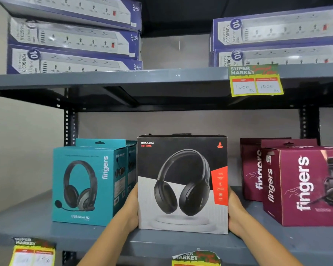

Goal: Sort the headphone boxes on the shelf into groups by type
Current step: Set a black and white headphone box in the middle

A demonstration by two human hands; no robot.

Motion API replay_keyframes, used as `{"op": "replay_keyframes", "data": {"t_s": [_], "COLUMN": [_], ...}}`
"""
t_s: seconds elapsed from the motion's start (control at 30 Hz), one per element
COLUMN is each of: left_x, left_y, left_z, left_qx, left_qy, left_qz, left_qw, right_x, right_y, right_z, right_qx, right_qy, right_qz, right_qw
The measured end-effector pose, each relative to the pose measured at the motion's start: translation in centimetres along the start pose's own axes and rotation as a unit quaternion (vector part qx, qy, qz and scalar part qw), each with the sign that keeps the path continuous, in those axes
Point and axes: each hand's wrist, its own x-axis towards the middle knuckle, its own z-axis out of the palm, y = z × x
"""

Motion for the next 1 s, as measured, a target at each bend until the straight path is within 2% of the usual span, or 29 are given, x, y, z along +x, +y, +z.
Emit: {"op": "replay_keyframes", "data": {"t_s": [0.27, 0.5, 0.63, 0.7, 0.73, 0.8, 0.87, 0.93, 1.0], "left_x": [-0.6, -1.3, -1.5, -1.8, -2.1, -3.4, -4.8, -6.2, -7.7], "left_y": [-0.1, 0.0, 0.0, -0.2, -0.3, 0.2, 0.9, 1.8, 2.6], "left_z": [-0.3, 0.2, 0.5, 0.5, 0.5, 0.8, 1.8, 3.7, 6.4], "left_qx": [0.008, -0.007, -0.027, -0.037, -0.043, -0.002, 0.058, 0.103, 0.121], "left_qy": [-0.001, -0.007, 0.021, 0.055, 0.079, 0.110, 0.122, 0.107, 0.062], "left_qz": [0.000, 0.019, 0.045, 0.088, 0.134, 0.269, 0.384, 0.452, 0.488], "left_qw": [1.000, 1.000, 0.998, 0.994, 0.987, 0.957, 0.913, 0.879, 0.862], "right_x": [-1.0, -2.6, -3.4, -3.4, -3.5, -4.2, -5.7, -7.8, -9.6], "right_y": [-0.6, -1.3, -1.7, -1.5, -1.5, -1.9, -3.1, -4.7, -6.2], "right_z": [0.3, 0.8, 1.0, 0.8, 0.8, 0.7, 0.8, 1.3, 1.7], "right_qx": [0.017, 0.038, 0.063, 0.043, 0.024, -0.022, -0.073, -0.085, -0.062], "right_qy": [0.026, 0.015, 0.022, 0.037, 0.053, 0.103, 0.153, 0.160, 0.141], "right_qz": [-0.010, -0.009, 0.000, -0.011, -0.039, -0.152, -0.294, -0.398, -0.444], "right_qw": [0.999, 0.999, 0.998, 0.998, 0.998, 0.983, 0.941, 0.899, 0.882]}}
